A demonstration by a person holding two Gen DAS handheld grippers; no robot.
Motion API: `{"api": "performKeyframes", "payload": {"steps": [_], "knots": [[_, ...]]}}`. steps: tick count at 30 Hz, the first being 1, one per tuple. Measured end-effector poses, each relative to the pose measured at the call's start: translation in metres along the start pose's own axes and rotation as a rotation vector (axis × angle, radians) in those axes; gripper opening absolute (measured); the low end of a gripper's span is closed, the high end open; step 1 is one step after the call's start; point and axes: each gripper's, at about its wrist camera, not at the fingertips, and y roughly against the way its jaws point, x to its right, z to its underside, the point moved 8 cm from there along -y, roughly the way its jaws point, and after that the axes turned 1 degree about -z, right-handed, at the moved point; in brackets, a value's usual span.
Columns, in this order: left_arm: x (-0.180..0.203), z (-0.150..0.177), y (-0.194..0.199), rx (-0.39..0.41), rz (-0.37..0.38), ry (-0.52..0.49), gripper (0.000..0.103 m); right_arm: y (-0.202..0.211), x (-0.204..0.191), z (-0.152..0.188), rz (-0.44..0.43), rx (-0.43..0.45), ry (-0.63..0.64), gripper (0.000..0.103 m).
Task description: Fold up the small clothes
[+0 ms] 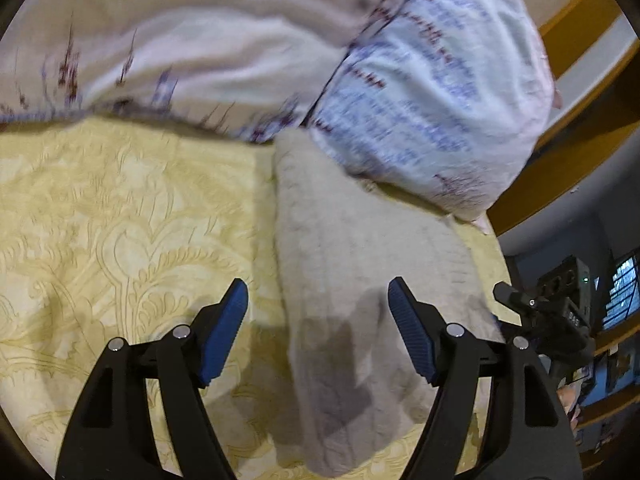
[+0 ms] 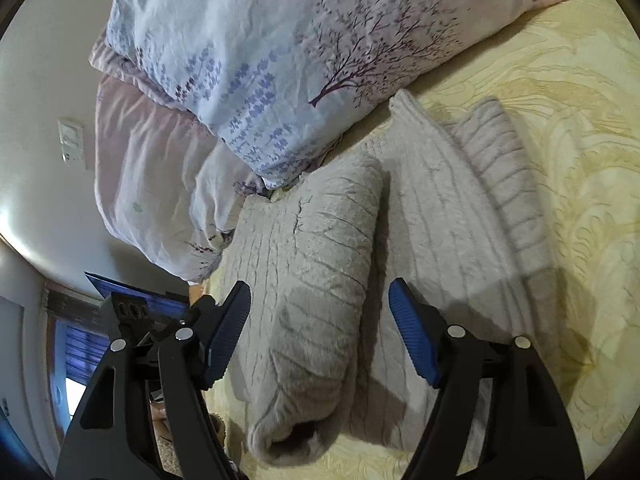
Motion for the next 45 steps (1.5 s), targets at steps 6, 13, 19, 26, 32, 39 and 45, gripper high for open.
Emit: {"api": "performKeyframes", "payload": {"steps": [6, 13, 19, 26, 32, 39, 45], "knots": [[-0.01, 0.002, -0.007, -0.015, 0.021, 0.026, 0.078, -0.021, 0.005, 0.004, 0.03, -0.058, -0.004, 0.054], [-0.013, 0.004, -0.009, -0.02, 0.036, 0.038, 0.081, -0.032, 0.004, 0.001, 0.043, -0.039, 0.014, 0.032], [-0.016, 0.004, -0.001, -0.025, 0.05, 0.052, 0.082, -0.03, -0.009, 0.001, 0.095, 0.014, 0.116, 0.017], [-0.016, 0.003, 0.003, -0.018, 0.057, 0.058, 0.082, -0.016, -0.033, -0.007, 0.147, 0.091, 0.229, 0.016], [-0.005, 0.007, 0.002, -0.018, 0.061, 0.02, 0.083, -0.009, -0.033, -0.011, 0.181, 0.118, 0.257, 0.015], [0.012, 0.011, 0.004, 0.005, -0.004, -0.084, 0.085, 0.005, -0.033, -0.02, 0.228, 0.163, 0.276, 0.015], [0.03, 0.019, -0.001, -0.014, 0.022, -0.131, 0.086, 0.029, -0.023, -0.038, 0.277, 0.231, 0.28, 0.015]]}}
